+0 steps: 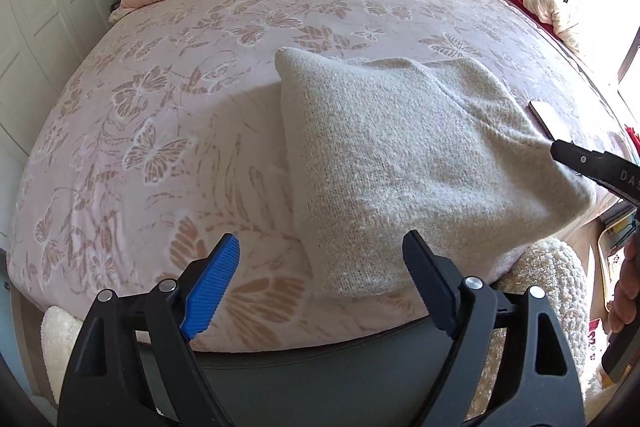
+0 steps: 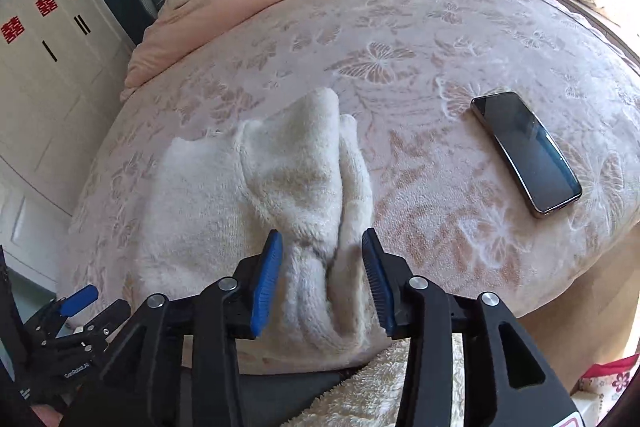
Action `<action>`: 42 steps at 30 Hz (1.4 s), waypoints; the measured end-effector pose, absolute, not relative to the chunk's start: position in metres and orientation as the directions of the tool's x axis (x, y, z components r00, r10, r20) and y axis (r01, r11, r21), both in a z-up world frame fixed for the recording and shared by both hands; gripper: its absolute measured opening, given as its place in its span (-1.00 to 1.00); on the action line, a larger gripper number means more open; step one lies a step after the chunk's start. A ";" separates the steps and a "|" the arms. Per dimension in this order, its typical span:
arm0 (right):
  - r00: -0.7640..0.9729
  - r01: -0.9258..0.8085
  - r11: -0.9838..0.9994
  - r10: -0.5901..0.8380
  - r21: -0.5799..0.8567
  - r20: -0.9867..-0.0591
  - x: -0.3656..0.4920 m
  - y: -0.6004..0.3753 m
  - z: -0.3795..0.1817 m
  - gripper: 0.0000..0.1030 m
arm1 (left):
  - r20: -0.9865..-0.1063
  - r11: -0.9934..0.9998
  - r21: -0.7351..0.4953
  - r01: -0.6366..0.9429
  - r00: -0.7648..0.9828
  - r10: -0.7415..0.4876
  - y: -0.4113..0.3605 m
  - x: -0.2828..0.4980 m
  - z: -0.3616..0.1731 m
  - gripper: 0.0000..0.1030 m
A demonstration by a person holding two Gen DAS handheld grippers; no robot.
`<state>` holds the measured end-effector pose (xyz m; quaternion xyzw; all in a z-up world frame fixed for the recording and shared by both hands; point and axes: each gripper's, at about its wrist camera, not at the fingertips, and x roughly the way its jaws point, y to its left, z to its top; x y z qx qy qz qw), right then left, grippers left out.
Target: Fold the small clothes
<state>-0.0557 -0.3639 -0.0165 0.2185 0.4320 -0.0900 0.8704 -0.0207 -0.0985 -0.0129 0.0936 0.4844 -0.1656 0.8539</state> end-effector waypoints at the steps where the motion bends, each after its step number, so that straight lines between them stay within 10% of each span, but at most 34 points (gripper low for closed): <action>1: 0.614 0.351 0.886 0.026 0.302 -0.789 -0.055 -0.364 -0.014 0.02 | -0.857 0.928 -0.002 0.373 0.478 -0.194 -0.100 -0.020 -0.012 0.58; 20: 0.494 0.333 0.907 0.066 0.258 -0.867 0.037 -0.369 -0.066 -0.47 | -0.856 0.929 0.037 0.369 0.491 -0.161 -0.102 -0.027 -0.011 0.68; 25: 0.611 0.413 0.847 0.014 0.334 -0.792 -0.029 -0.376 -0.038 0.38 | -0.871 0.934 -0.106 0.341 0.422 -0.253 -0.084 -0.018 -0.017 0.83; 38: 0.522 0.475 0.687 0.284 0.550 -0.805 -0.012 -0.376 -0.120 0.89 | -0.859 0.874 -0.480 0.077 0.162 -0.486 -0.093 0.058 -0.103 0.91; 41: 0.525 0.402 0.760 0.265 0.511 -0.808 0.007 -0.353 -0.089 -0.22 | -0.858 0.872 -0.470 0.140 0.161 -0.488 -0.098 0.060 -0.082 0.14; 42: 0.556 0.364 0.780 0.256 0.509 -0.791 0.009 -0.346 -0.070 -0.26 | -0.850 0.866 -0.474 0.162 0.175 -0.498 -0.097 0.060 -0.069 -0.07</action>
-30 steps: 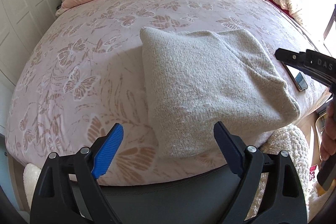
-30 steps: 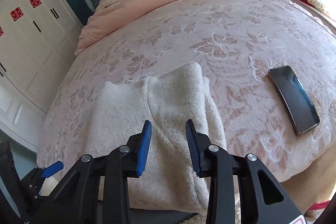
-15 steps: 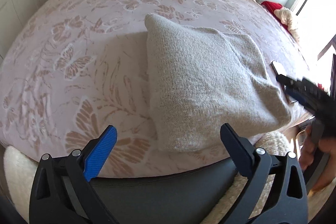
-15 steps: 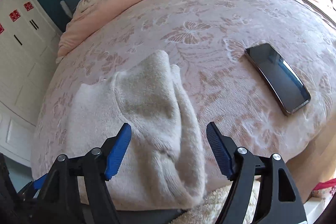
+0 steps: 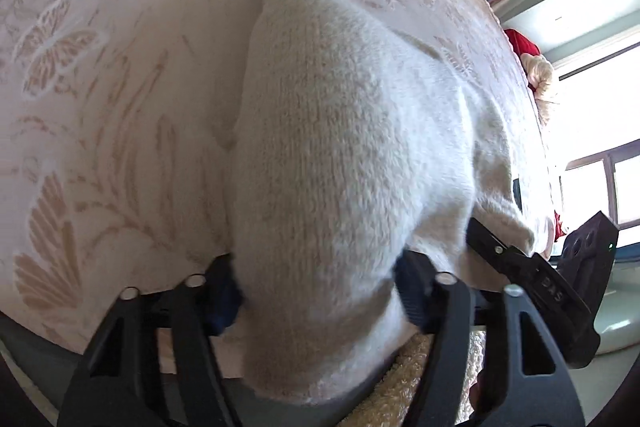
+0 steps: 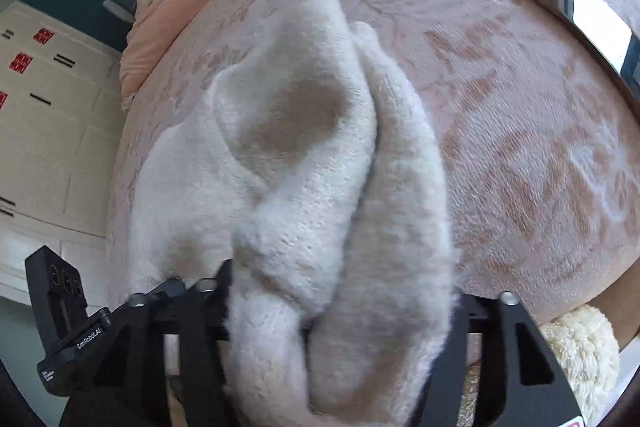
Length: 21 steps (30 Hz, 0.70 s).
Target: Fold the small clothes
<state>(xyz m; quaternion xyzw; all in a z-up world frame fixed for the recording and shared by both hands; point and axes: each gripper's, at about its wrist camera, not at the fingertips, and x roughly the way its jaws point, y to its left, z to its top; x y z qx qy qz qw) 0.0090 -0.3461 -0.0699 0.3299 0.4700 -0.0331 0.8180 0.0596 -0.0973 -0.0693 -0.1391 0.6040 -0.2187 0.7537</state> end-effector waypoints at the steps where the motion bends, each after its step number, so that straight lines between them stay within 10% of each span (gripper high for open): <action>1: 0.596 0.315 0.801 0.250 0.509 -0.763 0.008 -0.339 -0.048 -0.28 | -0.835 0.855 -0.483 0.188 0.195 -0.514 -0.094 0.059 -0.053 -0.12; 6: 0.691 0.179 0.824 0.284 0.538 -0.665 -0.020 -0.322 0.002 -0.29 | -0.775 0.834 -0.498 0.236 0.311 -0.551 -0.057 0.049 0.023 -0.08; 13: 0.521 0.403 0.719 0.328 0.566 -0.788 -0.037 -0.334 -0.118 0.07 | -0.926 0.929 -0.258 0.266 0.204 -0.316 -0.060 0.027 -0.074 0.33; 21: 0.540 0.387 0.724 0.324 0.571 -0.777 -0.038 -0.330 -0.123 0.47 | -0.881 0.907 -0.386 0.166 0.225 -0.416 -0.050 0.045 -0.081 0.85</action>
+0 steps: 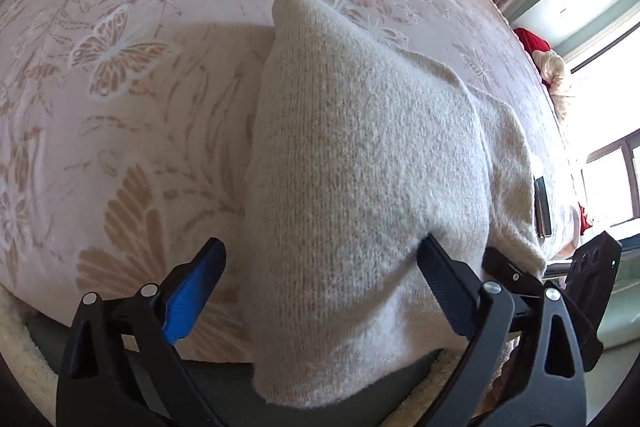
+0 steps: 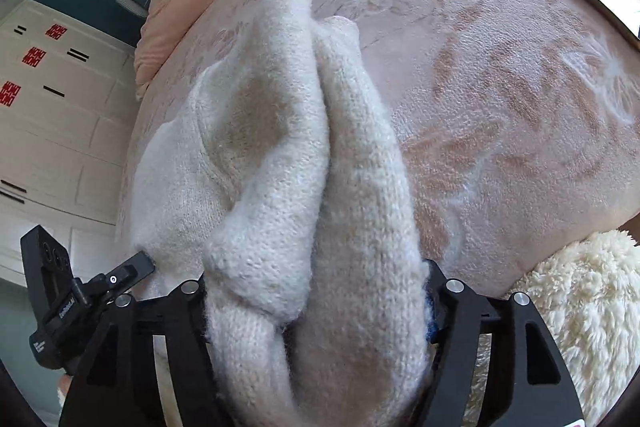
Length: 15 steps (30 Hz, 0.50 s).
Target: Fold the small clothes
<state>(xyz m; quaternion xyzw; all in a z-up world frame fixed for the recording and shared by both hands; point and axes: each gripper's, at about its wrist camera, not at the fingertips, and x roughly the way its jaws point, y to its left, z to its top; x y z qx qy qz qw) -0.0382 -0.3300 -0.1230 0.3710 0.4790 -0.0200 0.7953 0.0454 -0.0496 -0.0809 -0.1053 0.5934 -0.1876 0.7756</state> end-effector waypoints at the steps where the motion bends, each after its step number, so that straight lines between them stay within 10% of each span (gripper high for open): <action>1: 0.539 0.387 0.729 0.318 0.565 -0.780 -0.036 -0.328 -0.124 0.52 | -0.881 0.902 -0.400 0.161 0.202 -0.427 -0.052 0.050 -0.086 0.85; 4: 0.527 0.390 0.759 0.280 0.521 -0.802 -0.030 -0.323 -0.119 0.55 | -0.891 0.902 -0.391 0.183 0.170 -0.420 -0.067 0.052 -0.087 0.65; 9: 0.553 0.371 0.760 0.281 0.534 -0.785 -0.030 -0.318 -0.097 -0.19 | -0.912 0.915 -0.297 0.272 0.204 -0.357 -0.086 0.046 -0.056 0.08; 15: 0.618 0.322 0.800 0.228 0.507 -0.752 -0.040 -0.311 -0.047 -0.26 | -0.888 0.897 -0.263 0.356 0.274 -0.370 -0.095 0.038 -0.008 -0.04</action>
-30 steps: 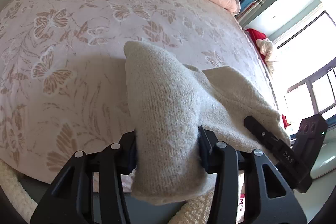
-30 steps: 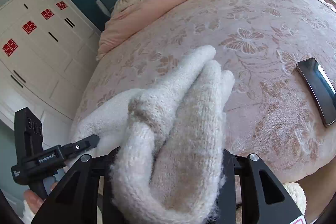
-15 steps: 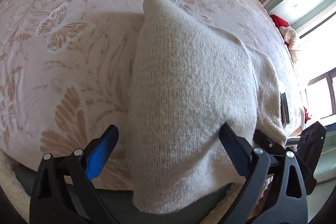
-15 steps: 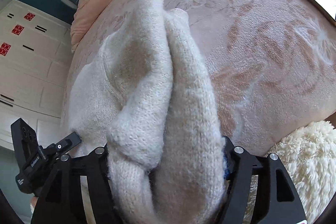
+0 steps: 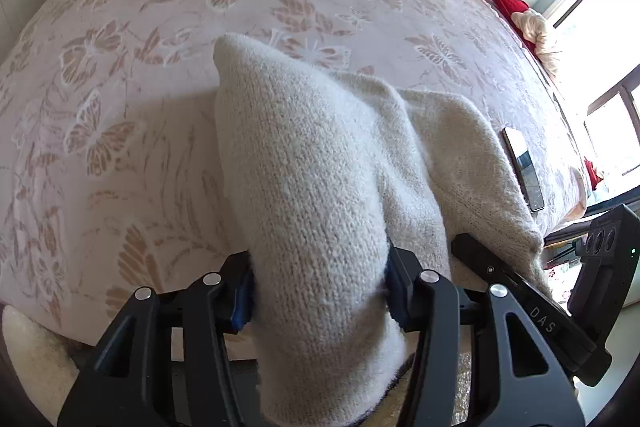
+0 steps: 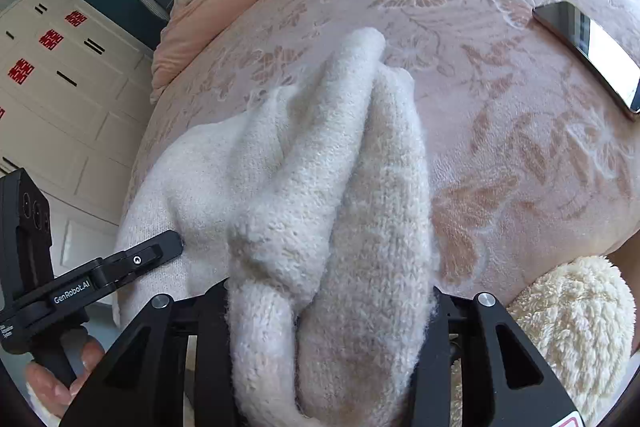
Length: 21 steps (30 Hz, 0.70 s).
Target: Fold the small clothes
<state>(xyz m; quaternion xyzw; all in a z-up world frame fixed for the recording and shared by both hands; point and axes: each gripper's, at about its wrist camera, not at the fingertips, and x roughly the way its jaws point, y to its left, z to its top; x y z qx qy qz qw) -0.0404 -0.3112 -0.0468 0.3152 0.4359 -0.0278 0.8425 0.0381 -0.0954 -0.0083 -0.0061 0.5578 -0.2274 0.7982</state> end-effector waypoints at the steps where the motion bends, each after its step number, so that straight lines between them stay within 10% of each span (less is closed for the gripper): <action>1: 0.630 0.316 0.808 0.214 0.498 -0.746 -0.043 -0.311 -0.037 -0.26 | -0.881 0.892 -0.267 0.365 0.283 -0.379 -0.096 0.037 0.000 -0.04; 21: 0.910 0.177 0.857 0.045 0.485 -0.411 -0.104 -0.310 0.145 -0.27 | -0.639 0.792 -0.235 0.563 0.524 -0.563 -0.112 -0.006 0.190 -0.05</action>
